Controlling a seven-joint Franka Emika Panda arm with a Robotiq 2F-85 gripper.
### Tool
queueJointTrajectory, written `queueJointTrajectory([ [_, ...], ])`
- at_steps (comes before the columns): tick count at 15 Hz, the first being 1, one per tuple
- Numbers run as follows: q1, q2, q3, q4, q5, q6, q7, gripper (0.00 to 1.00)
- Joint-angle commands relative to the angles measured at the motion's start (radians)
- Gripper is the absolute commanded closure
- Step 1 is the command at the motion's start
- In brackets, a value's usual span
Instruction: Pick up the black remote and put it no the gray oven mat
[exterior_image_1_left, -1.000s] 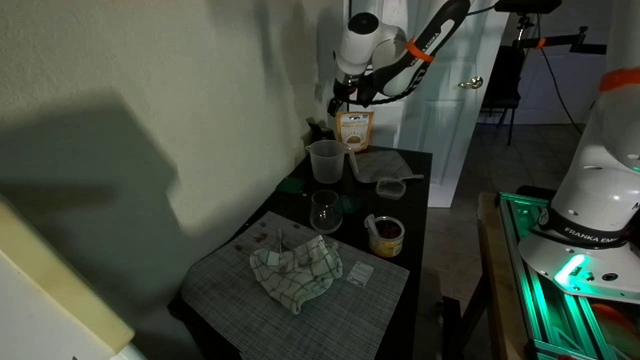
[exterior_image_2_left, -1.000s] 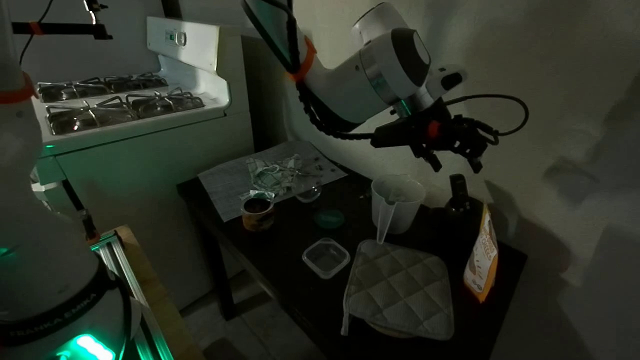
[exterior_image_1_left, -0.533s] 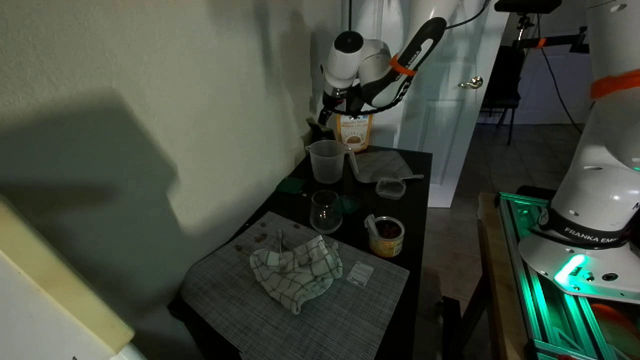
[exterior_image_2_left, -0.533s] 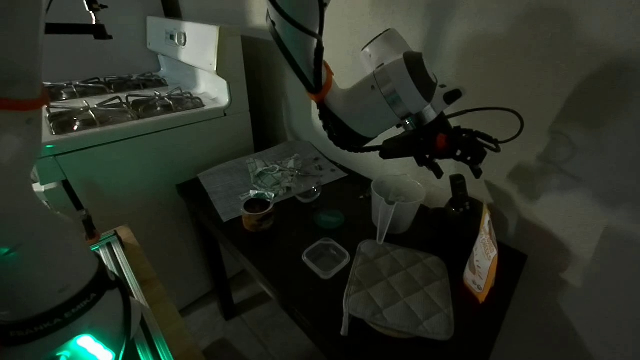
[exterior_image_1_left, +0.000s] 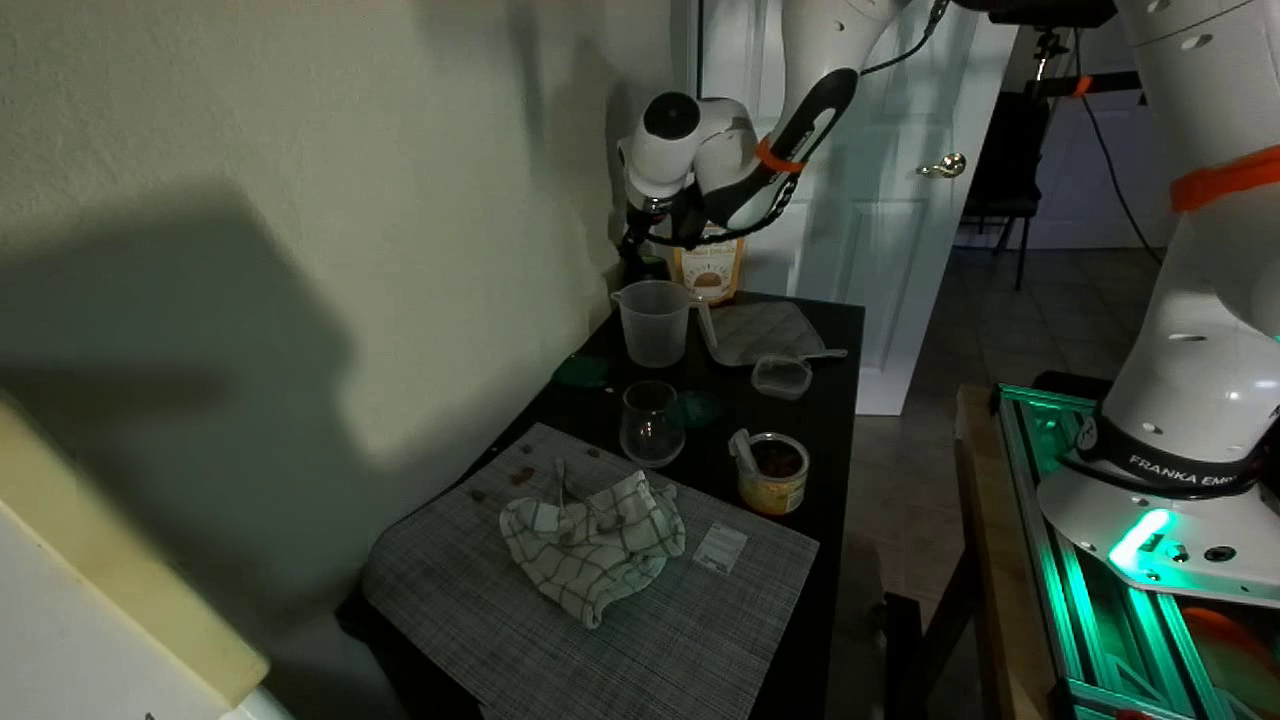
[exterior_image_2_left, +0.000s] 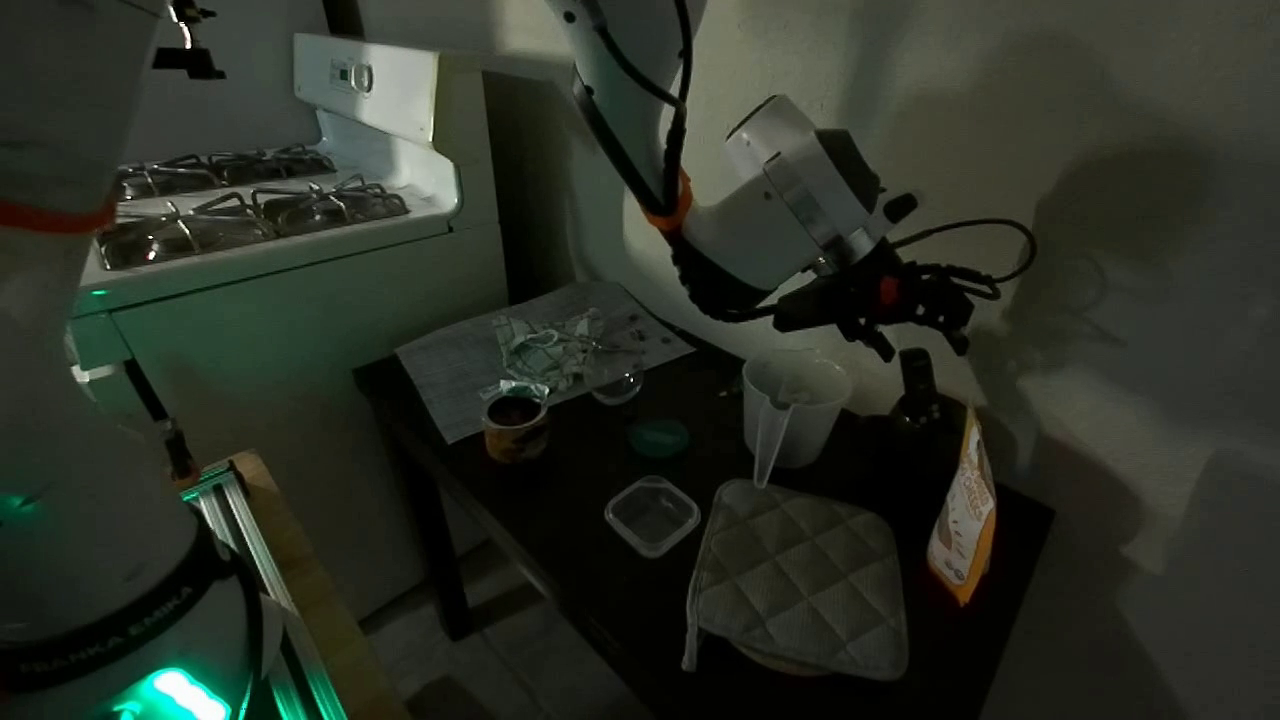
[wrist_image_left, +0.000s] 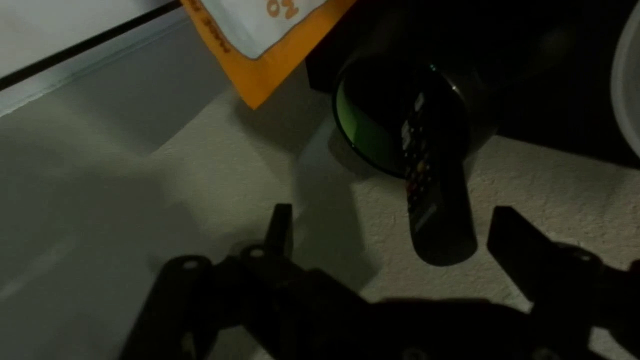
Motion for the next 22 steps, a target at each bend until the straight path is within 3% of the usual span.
queueJointTrajectory([
  [1,0.035,0.074,-0.041,0.062,-0.061,0.037,0.121,0.0],
  [3,0.049,0.099,-0.054,0.086,-0.066,0.035,0.13,0.0],
  [4,0.054,0.109,-0.06,0.094,-0.063,0.035,0.131,0.07],
  [5,0.058,0.119,-0.065,0.103,-0.059,0.032,0.13,0.27],
  [14,0.116,0.102,-0.107,0.073,-0.099,0.017,0.244,0.96],
  [22,0.185,-0.113,-0.164,-0.092,-0.137,0.009,0.295,0.94],
])
